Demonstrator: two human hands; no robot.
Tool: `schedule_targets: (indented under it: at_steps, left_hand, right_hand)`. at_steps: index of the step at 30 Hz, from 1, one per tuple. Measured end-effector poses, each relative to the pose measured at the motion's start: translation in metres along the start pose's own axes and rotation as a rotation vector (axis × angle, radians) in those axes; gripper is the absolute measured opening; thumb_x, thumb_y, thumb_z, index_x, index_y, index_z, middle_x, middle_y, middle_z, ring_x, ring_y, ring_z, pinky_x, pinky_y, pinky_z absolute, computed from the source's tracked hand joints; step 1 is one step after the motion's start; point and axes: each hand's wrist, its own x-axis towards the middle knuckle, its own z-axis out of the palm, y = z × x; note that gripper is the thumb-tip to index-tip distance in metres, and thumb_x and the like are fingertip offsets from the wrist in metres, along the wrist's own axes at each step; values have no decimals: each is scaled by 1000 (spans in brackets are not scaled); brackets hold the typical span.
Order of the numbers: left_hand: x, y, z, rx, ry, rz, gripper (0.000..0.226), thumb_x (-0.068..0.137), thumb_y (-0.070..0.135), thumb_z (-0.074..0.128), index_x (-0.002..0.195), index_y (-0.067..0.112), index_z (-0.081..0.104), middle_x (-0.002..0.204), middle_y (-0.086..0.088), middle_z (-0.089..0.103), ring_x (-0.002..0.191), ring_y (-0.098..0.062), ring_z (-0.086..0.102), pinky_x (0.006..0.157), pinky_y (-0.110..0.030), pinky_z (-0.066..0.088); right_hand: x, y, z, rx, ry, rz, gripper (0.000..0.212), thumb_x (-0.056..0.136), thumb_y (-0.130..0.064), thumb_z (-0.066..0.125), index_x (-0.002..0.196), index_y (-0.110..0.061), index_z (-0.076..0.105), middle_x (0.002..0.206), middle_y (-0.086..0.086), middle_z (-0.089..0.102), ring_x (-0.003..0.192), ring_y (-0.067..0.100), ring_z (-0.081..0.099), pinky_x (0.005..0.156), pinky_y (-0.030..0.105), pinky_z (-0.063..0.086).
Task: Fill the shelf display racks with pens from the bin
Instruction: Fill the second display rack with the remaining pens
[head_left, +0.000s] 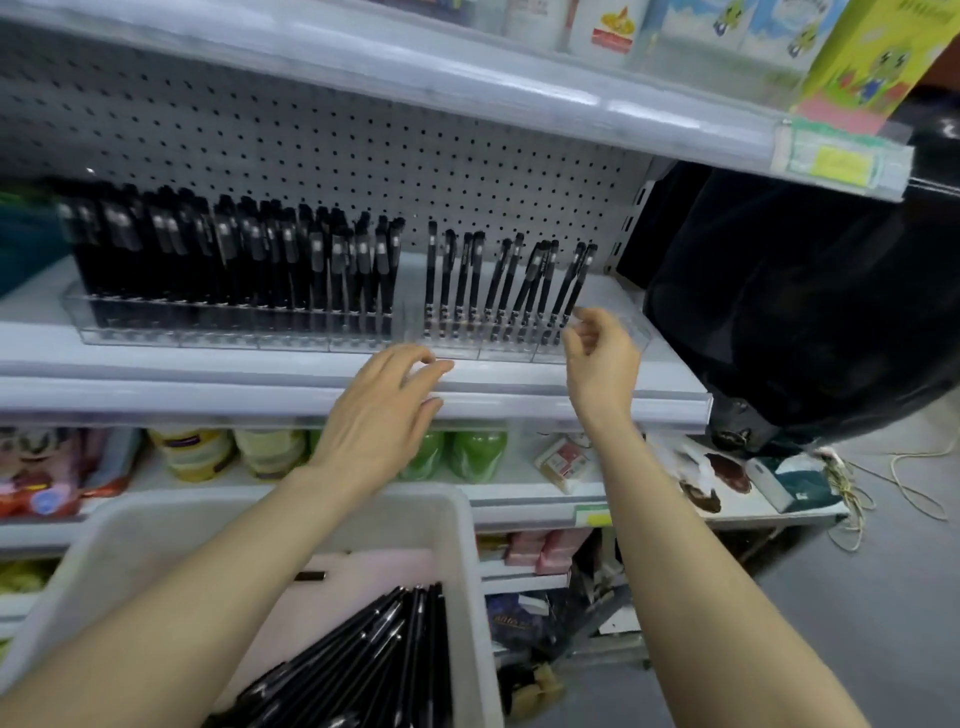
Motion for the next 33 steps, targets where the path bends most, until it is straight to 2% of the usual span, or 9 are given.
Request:
schedule_targets:
  at_steps: [5, 7, 10, 13, 16, 19, 22, 30, 33]
  left_hand:
    - [-71, -43, -10, -19, 64, -74, 29, 96, 25, 52, 119, 15, 66, 113, -6, 59, 105, -23, 51, 85, -35, 44]
    - [-98, -59, -16, -16, 70, -92, 34, 95, 31, 45, 115, 14, 68, 110, -5, 59, 101, -23, 51, 83, -32, 41]
    - [-129, -83, -21, 4, 25, -145, 39, 95, 33, 41, 117, 15, 67, 111, -5, 59, 98, -27, 53, 85, -36, 42]
    - [-149, -99, -19, 42, -5, -172, 41, 96, 33, 38, 119, 15, 66, 106, -8, 60, 93, -32, 54, 84, -37, 38]
    - [-156, -104, -13, 67, 4, -158, 37, 95, 28, 40, 120, 15, 65, 96, -7, 61, 87, -31, 51, 79, -36, 35]
    - [-155, -105, -7, 79, 23, -184, 31, 93, 20, 51, 121, 19, 64, 96, -6, 60, 89, -30, 49, 82, -36, 34]
    - [-154, -104, -2, 74, 18, -204, 35, 89, 11, 64, 122, 22, 64, 97, -6, 60, 91, -30, 48, 86, -36, 34]
    - [-154, -100, -3, 59, 7, -228, 41, 87, 8, 64, 125, 23, 63, 101, -8, 59, 97, -31, 47, 93, -35, 30]
    - [-155, -100, -3, 56, 21, -222, 43, 85, 6, 66, 124, 23, 63, 100, -6, 59, 95, -30, 47, 91, -34, 31]
  right_hand:
    - [-92, -25, 26, 82, -100, -36, 13, 92, -14, 62, 102, -14, 71, 89, -4, 69, 81, 9, 61, 77, 19, 47]
    - [-129, -35, 38, 102, -160, -58, 12, 92, -12, 62, 98, -14, 72, 89, -3, 70, 79, 8, 61, 72, 10, 44]
    - [-176, -50, 58, 106, -255, -72, 12, 90, -10, 63, 95, -15, 72, 90, -4, 71, 79, 8, 62, 72, 10, 43]
    - [-206, -63, 82, 65, -446, -47, 12, 90, -10, 63, 94, -14, 74, 91, -4, 71, 79, 6, 59, 70, 7, 40]
    - [-227, -65, 104, -26, -639, -59, 13, 89, -8, 64, 94, -12, 75, 95, 0, 73, 84, 12, 63, 79, 21, 48]
    - [-241, -56, 119, -149, -767, -124, 15, 89, -10, 64, 100, -11, 75, 102, 4, 73, 93, 20, 66, 86, 29, 49]
    - [-247, -51, 125, -205, -871, -190, 18, 88, -12, 65, 104, -10, 73, 105, 8, 71, 96, 27, 65, 87, 37, 50]
    - [-254, -59, 124, -448, -927, -378, 31, 86, -2, 55, 113, -11, 68, 114, 13, 63, 100, 35, 61, 80, 37, 47]
    - [-249, -62, 113, -605, -924, -370, 36, 86, 4, 50, 115, -10, 66, 114, 13, 57, 98, 36, 61, 73, 36, 46]
